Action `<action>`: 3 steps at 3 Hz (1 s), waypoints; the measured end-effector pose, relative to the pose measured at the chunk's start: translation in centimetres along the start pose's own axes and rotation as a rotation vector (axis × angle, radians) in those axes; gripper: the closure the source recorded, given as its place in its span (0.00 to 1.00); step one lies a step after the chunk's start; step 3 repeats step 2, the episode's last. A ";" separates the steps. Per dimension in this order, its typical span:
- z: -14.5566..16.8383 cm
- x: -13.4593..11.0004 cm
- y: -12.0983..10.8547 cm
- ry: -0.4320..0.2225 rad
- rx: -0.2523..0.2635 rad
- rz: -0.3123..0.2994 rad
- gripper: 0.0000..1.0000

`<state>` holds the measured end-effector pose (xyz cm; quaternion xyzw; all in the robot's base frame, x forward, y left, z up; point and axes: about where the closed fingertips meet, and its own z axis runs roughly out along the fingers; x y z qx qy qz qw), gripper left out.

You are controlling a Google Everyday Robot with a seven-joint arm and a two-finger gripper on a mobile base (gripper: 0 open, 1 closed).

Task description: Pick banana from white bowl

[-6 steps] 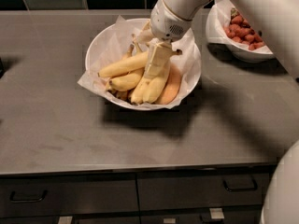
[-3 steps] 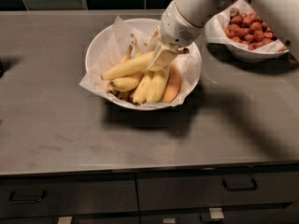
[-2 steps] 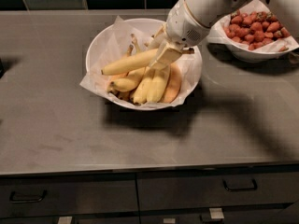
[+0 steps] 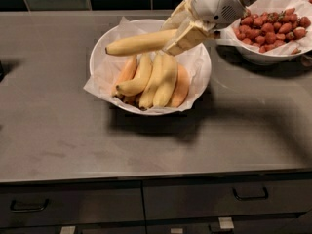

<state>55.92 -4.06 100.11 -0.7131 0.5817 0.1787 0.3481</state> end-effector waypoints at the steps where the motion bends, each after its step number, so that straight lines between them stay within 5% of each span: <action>1: -6.4 -3.8 3.9 -0.053 0.029 -0.056 1.00; 3: -6.5 -3.8 4.0 -0.054 0.030 -0.056 1.00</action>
Offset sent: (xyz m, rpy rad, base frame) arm -0.0944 -0.0403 0.0840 0.0613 -0.0667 0.0481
